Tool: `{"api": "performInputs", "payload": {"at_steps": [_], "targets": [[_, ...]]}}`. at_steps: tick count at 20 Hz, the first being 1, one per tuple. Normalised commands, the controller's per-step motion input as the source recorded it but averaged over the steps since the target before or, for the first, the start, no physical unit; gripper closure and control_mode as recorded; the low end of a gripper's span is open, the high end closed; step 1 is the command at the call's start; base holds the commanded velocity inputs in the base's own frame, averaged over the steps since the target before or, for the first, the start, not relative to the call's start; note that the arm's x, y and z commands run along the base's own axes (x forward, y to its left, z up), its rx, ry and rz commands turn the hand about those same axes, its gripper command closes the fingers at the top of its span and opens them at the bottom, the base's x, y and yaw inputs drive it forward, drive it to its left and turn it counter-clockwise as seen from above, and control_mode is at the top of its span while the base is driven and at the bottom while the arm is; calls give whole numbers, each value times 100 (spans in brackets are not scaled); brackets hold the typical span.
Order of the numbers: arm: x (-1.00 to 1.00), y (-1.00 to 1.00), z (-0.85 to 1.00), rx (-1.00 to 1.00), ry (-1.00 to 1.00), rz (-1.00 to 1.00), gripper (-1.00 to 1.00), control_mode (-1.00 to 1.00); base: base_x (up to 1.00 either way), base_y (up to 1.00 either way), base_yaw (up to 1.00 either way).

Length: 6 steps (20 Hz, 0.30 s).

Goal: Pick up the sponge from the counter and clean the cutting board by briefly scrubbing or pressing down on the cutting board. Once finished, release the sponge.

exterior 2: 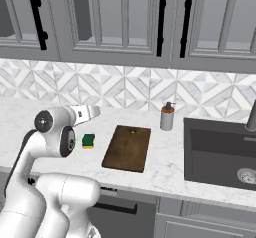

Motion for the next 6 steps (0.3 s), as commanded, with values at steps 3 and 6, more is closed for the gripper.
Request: {"api": "performInputs", "payload": {"at_steps": [3, 6], "targets": [[-100, -41, 0, 0, -27, -12, -100, -100, 0, 0, 0], [-100, -31, -2, 0, -24, -9, -100, -100, 0, 0, 0]]}}
